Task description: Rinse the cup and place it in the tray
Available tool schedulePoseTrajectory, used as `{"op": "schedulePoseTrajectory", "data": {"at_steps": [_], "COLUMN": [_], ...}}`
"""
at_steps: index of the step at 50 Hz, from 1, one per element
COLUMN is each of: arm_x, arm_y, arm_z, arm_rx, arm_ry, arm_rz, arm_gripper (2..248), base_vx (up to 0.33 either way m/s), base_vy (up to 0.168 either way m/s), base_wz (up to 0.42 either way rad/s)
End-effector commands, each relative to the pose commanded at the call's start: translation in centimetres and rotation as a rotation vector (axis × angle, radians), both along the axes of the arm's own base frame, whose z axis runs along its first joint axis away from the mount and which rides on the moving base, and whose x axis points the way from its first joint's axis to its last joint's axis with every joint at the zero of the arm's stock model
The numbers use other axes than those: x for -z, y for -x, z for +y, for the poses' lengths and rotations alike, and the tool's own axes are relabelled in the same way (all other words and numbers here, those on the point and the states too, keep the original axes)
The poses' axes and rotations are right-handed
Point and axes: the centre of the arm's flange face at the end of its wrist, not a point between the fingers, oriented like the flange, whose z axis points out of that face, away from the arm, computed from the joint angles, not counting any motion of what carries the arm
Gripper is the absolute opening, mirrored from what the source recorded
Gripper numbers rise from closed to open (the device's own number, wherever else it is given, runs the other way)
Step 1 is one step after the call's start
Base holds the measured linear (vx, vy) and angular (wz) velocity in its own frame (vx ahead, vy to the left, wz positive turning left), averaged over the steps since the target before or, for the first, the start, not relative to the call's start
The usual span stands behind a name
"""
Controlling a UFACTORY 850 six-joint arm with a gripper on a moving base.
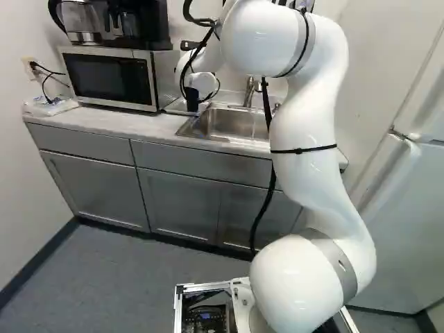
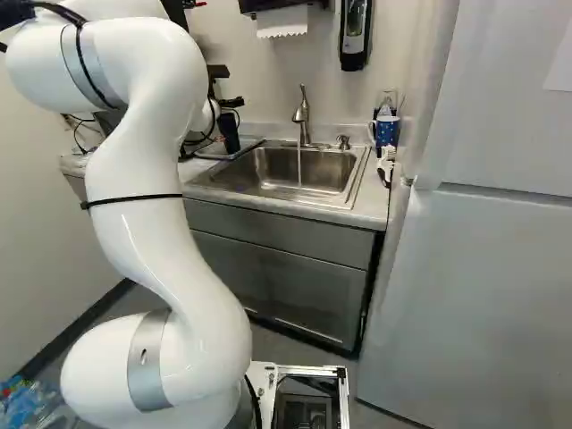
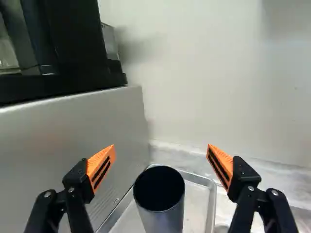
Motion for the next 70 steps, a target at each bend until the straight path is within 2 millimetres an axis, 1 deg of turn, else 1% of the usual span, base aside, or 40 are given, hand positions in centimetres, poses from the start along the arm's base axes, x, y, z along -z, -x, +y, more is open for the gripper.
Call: {"op": "schedulePoseTrajectory", "data": {"at_steps": [17, 35, 55, 70], "arm_x": [-1.8, -3.8, -6.0, -7.5], "arm_y": [0.5, 1.9, 4.2, 5.0], "arm_z": [-0.6, -2.2, -5.0, -7.3], "arm_rx": [0.002, 0.011, 0.029, 0.048], "arm_ry": [-0.005, -0.005, 0.007, 0.022], "arm_rz": [-0.005, 0.015, 0.037, 0.037], "arm_gripper": [247, 247, 247, 247], "base_vx": [0.000, 0.000, 0.000, 0.000], "base_vy": [0.000, 0.000, 0.000, 0.000], "base_wz": [0.000, 0.000, 0.000, 0.000]}}
